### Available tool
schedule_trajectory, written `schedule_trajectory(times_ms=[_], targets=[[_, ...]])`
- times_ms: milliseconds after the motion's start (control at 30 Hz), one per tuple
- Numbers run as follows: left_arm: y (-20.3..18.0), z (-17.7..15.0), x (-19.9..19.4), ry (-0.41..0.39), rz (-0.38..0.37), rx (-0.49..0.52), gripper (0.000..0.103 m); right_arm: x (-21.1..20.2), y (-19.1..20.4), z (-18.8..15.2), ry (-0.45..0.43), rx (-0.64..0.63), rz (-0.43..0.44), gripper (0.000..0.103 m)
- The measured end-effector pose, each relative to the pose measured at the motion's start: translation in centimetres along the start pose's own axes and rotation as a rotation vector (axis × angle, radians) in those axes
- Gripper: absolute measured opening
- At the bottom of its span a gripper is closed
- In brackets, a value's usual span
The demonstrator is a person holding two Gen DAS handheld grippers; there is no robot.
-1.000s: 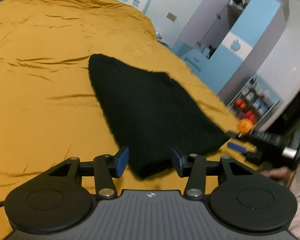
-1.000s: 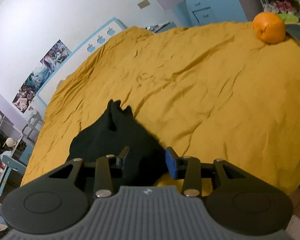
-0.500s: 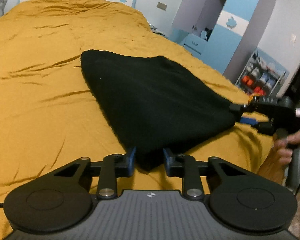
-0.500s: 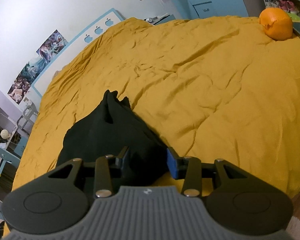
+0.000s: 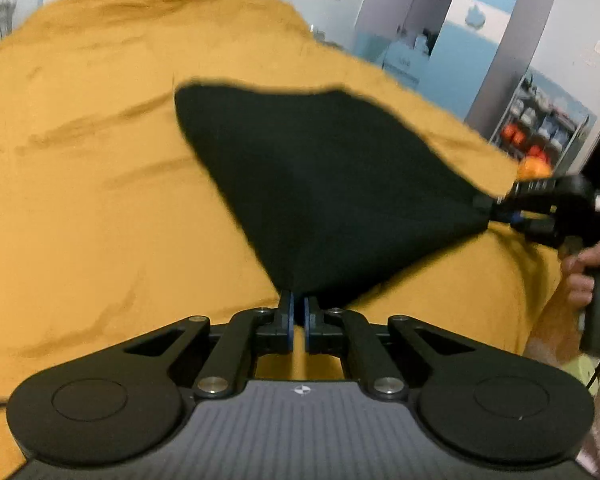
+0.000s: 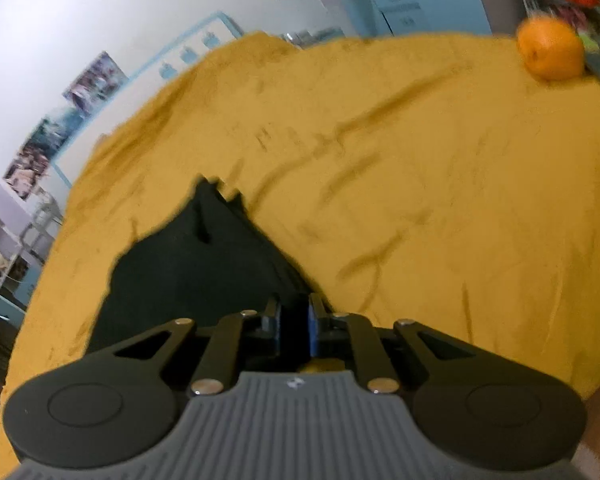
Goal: Fold small clothes
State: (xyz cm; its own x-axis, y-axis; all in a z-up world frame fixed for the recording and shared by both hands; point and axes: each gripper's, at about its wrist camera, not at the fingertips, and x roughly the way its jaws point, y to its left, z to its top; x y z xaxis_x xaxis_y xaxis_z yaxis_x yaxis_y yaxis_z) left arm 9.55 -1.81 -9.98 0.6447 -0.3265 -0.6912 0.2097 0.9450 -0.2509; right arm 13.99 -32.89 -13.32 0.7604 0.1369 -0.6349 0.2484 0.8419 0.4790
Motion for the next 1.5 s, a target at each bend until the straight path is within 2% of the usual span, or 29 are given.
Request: schedule_trajectory(times_ms=[100, 167, 200, 233, 333, 400, 500, 533, 600, 633, 667, 767, 867, 933, 967, 1033, 1200, 1267, 1367, 1500], targets=[[0.3, -0.4, -0.3, 0.002, -0.014, -0.013, 0.004, -0.4, -0.7, -0.2, -0.009, -0.014, 0.032, 0.009], [0.8, 0.1, -1.1, 0.011, -0.034, -0.038, 0.004, -1.0, -1.0, 0.4, -0.004, -0.012, 0.054, 0.022], [0.9, 0.4, -1.7, 0.011, -0.039, -0.044, 0.005, -1.5, -1.0, 0.6, -0.011, -0.012, 0.037, 0.027], [0.8, 0.6, -2.3, 0.000, -0.037, -0.037, 0.005, -2.1, -0.9, 1.1, -0.026, -0.025, 0.009, 0.037], [0.7, 1.4, -4.4, -0.049, -0.054, -0.029, 0.006, -3.1, 0.5, 3.4, -0.080, -0.126, -0.031, 0.038], [1.1, 2.3, -4.5, -0.066, -0.110, -0.084, 0.006, -2.7, 1.8, 5.6, -0.102, -0.186, 0.016, 0.038], [1.5, 3.4, -3.5, -0.096, -0.198, -0.164, 0.007, -0.1, 4.4, 8.2, -0.117, -0.268, 0.096, 0.041], [1.6, 3.7, -2.8, -0.096, -0.221, -0.184, 0.009, 1.4, 5.6, 8.9, -0.122, -0.326, 0.120, 0.046], [1.8, 4.3, -1.4, -0.087, -0.257, -0.225, 0.021, 4.4, 7.9, 9.9, -0.160, -0.445, 0.137, 0.047], [1.9, 4.4, -0.7, -0.077, -0.269, -0.242, 0.022, 6.0, 8.8, 10.4, -0.165, -0.487, 0.143, 0.048], [2.1, 4.5, 0.1, -0.061, -0.281, -0.256, 0.022, 7.6, 9.5, 10.9, -0.146, -0.512, 0.157, 0.048], [2.2, 4.1, 1.7, -0.014, -0.265, -0.259, 0.023, 12.7, 10.6, 12.6, -0.024, -0.483, 0.208, 0.049], [2.7, 3.8, 2.9, 0.006, -0.279, -0.292, 0.028, 16.3, 11.2, 13.4, 0.048, -0.474, 0.216, 0.052], [3.1, 3.5, 3.6, 0.019, -0.291, -0.314, 0.028, 18.4, 11.5, 13.3, 0.088, -0.459, 0.212, 0.052], [3.2, 3.4, 3.9, 0.022, -0.295, -0.320, 0.028, 19.2, 11.5, 13.2, 0.113, -0.455, 0.217, 0.042], [3.4, 3.1, 4.3, 0.028, -0.306, -0.337, 0.028, 20.0, 11.9, 12.8, 0.135, -0.473, 0.215, 0.011], [3.5, 3.0, 4.0, 0.028, -0.326, -0.356, 0.028, 18.6, 12.2, 13.4, 0.049, -0.456, 0.231, 0.006], [3.4, 2.8, 4.4, 0.036, -0.328, -0.336, 0.029, 19.4, 11.7, 13.3, 0.066, -0.454, 0.207, 0.006], [4.4, 2.6, 5.0, 0.030, -0.351, -0.373, 0.028, 22.5, 10.0, 12.2, 0.132, -0.427, 0.141, 0.007], [4.9, 2.6, 5.1, 0.030, -0.353, -0.377, 0.028, 22.9, 9.2, 12.2, 0.136, -0.382, 0.153, 0.009]])
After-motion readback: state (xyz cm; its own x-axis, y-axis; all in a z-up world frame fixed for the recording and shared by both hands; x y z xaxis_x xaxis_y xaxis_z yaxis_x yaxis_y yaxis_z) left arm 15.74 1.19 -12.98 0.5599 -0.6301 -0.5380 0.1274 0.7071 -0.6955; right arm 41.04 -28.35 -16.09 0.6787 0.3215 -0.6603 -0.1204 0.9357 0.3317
